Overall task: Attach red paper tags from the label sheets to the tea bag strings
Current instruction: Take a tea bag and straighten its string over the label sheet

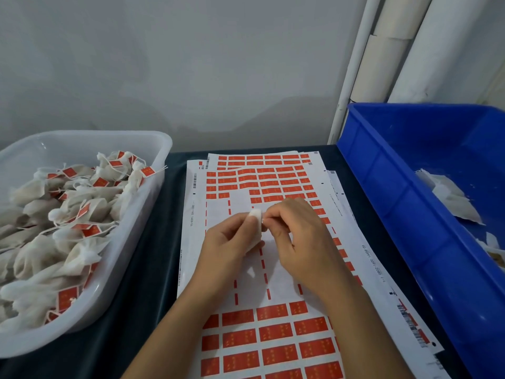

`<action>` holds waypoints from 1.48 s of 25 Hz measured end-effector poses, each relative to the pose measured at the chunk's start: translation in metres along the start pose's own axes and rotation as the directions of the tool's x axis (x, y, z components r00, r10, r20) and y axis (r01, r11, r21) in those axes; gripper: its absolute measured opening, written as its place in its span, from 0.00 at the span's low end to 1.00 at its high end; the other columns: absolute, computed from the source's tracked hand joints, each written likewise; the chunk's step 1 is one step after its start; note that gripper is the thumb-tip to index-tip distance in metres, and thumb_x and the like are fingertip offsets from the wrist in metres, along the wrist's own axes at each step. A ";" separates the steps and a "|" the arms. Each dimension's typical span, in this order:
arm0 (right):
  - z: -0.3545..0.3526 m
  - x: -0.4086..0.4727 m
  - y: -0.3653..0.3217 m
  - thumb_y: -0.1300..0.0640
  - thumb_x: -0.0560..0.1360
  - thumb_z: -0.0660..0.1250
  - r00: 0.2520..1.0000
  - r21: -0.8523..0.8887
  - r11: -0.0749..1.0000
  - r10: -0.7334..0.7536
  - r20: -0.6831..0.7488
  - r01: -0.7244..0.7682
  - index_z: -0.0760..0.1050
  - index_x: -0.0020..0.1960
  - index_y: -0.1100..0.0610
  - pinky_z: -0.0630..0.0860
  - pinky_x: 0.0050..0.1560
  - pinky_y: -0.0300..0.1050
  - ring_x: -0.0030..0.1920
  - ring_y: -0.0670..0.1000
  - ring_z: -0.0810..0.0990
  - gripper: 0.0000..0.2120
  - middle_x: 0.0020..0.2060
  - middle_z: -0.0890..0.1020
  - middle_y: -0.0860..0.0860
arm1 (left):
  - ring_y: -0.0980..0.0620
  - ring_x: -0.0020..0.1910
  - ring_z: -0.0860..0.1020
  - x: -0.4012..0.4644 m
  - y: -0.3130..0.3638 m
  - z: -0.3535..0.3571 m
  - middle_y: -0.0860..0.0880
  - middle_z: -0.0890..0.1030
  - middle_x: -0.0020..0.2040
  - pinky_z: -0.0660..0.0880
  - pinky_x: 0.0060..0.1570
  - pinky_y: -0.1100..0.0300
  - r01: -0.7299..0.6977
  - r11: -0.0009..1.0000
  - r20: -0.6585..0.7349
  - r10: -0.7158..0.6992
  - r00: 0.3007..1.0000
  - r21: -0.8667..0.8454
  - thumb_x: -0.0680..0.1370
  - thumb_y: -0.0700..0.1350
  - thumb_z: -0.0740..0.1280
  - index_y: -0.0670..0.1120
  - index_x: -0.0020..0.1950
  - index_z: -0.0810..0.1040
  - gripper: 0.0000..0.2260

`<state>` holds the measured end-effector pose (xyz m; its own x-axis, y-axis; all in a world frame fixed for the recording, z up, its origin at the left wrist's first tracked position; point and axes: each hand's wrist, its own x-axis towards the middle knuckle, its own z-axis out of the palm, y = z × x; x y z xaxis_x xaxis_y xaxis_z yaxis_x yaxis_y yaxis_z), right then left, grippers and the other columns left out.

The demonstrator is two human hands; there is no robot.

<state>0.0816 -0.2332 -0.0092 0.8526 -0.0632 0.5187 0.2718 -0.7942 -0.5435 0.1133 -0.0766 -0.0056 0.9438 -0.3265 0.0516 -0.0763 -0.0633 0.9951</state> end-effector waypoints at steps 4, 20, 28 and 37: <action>-0.003 0.003 -0.004 0.54 0.82 0.65 1.000 0.031 1.000 0.005 0.011 -0.005 0.75 0.50 0.47 0.71 0.51 0.26 0.52 0.40 0.75 0.03 0.50 0.75 0.38 | 0.50 0.40 0.81 0.001 -0.006 0.000 0.50 0.83 0.39 0.77 0.39 0.69 -0.044 0.980 0.032 0.038 0.999 0.196 0.82 0.57 0.67 0.53 0.44 0.83 0.12; -0.011 0.002 -0.005 0.54 0.82 0.68 0.962 0.333 0.907 0.208 0.179 -0.258 0.78 0.47 0.40 0.76 0.46 0.26 0.48 0.40 0.81 0.09 0.44 0.81 0.35 | 0.60 0.46 0.80 -0.002 -0.011 0.007 0.63 0.81 0.44 0.74 0.39 0.74 -0.146 0.915 -0.019 0.165 0.986 0.376 0.82 0.48 0.68 0.58 0.48 0.79 0.05; -0.001 0.002 -0.003 0.53 0.82 0.68 0.964 0.277 0.926 0.223 0.143 -0.255 0.78 0.50 0.44 0.78 0.45 0.29 0.47 0.40 0.81 0.05 0.44 0.81 0.38 | 0.55 0.41 0.82 0.001 -0.008 0.005 0.56 0.84 0.39 0.76 0.38 0.70 -0.091 0.973 -0.110 0.116 0.987 0.212 0.82 0.45 0.68 0.53 0.46 0.82 0.06; 0.007 0.002 0.003 0.53 0.83 0.67 0.973 0.083 0.979 0.174 0.154 -0.188 0.80 0.54 0.47 0.72 0.45 0.24 0.49 0.36 0.77 0.03 0.46 0.78 0.36 | 0.56 0.46 0.84 0.005 -0.010 0.005 0.57 0.85 0.43 0.79 0.42 0.68 -0.048 0.991 -0.183 0.071 0.980 0.126 0.81 0.50 0.69 0.54 0.49 0.84 0.04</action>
<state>0.0873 -0.2308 -0.0145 0.9452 -0.1070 0.3084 0.1424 -0.7149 -0.6846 0.1174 -0.0820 -0.0161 0.9789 -0.1518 0.1367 -0.1615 -0.1654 0.9729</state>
